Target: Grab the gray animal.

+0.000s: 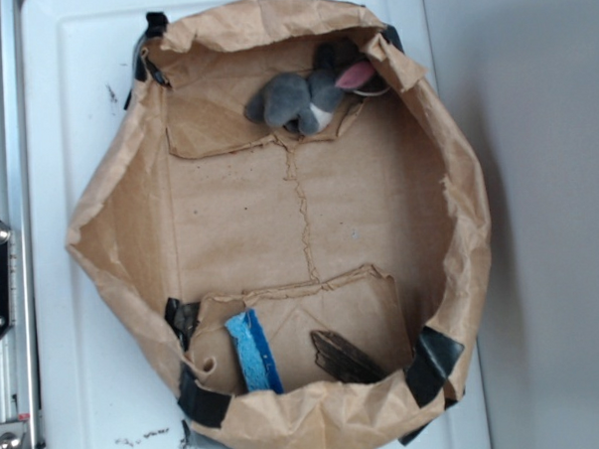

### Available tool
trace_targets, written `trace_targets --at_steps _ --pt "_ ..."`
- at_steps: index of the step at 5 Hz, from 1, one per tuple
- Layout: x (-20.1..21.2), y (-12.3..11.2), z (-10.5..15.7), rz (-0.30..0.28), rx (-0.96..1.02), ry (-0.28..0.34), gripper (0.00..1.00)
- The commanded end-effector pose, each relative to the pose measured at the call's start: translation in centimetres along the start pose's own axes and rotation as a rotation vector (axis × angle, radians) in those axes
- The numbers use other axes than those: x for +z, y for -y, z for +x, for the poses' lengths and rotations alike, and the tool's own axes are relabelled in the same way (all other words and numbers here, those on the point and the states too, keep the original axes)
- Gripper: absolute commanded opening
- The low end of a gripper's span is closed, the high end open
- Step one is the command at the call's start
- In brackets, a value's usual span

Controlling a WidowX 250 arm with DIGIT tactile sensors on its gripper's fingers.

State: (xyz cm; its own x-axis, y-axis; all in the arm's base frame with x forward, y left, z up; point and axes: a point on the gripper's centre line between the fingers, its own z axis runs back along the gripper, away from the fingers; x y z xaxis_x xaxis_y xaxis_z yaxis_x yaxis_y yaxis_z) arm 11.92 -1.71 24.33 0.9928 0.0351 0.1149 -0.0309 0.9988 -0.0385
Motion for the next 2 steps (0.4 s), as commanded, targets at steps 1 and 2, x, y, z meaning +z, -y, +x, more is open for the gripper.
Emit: trace_targets --at_steps 1,2 --pt "0.0 0.0 0.0 0.0 0.0 0.0 1.0" --pt "-2.2 -1.0 3.4 -0.007 0.002 0.004 1.0"
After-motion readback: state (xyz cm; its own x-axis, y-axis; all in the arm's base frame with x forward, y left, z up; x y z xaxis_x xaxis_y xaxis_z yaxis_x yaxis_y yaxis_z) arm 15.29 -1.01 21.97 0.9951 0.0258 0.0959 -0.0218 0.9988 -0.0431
